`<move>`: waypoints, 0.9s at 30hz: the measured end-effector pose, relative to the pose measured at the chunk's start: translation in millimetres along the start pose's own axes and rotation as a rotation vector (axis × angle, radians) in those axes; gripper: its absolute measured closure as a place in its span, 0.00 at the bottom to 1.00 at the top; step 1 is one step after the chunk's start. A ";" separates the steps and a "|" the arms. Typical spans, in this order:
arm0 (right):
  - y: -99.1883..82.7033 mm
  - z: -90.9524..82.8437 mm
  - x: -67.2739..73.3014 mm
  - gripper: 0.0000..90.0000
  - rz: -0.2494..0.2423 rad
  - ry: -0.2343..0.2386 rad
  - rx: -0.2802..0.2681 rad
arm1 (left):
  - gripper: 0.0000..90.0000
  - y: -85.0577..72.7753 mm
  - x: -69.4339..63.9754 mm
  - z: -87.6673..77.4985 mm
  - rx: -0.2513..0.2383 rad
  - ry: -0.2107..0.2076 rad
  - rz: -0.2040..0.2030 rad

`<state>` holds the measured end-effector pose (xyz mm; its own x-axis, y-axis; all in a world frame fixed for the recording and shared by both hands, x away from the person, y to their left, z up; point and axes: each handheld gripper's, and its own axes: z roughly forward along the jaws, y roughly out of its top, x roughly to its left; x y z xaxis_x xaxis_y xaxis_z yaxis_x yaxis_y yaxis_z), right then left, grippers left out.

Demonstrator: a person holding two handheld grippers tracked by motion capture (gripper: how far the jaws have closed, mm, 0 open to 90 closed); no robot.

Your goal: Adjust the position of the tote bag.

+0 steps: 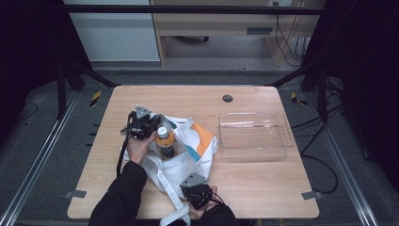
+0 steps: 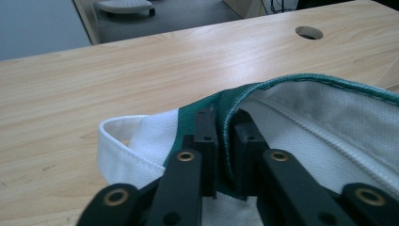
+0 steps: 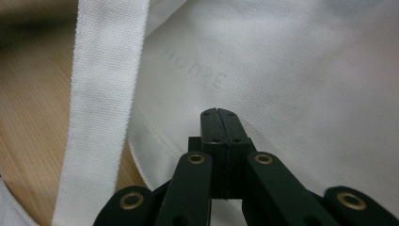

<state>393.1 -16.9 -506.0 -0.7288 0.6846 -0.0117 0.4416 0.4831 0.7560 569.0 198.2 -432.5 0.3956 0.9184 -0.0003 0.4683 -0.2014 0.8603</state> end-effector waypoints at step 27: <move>16.9 -25.1 -10.4 0.89 0.059 0.006 -0.104 | 0.51 -10.6 21.2 -85.8 -0.065 -0.019 0.037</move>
<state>395.0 -29.6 -476.7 -0.7063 0.7068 0.0390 0.4278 0.3823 0.8191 504.7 249.0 -397.9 0.4268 0.9041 0.0233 0.4010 -0.2123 0.8911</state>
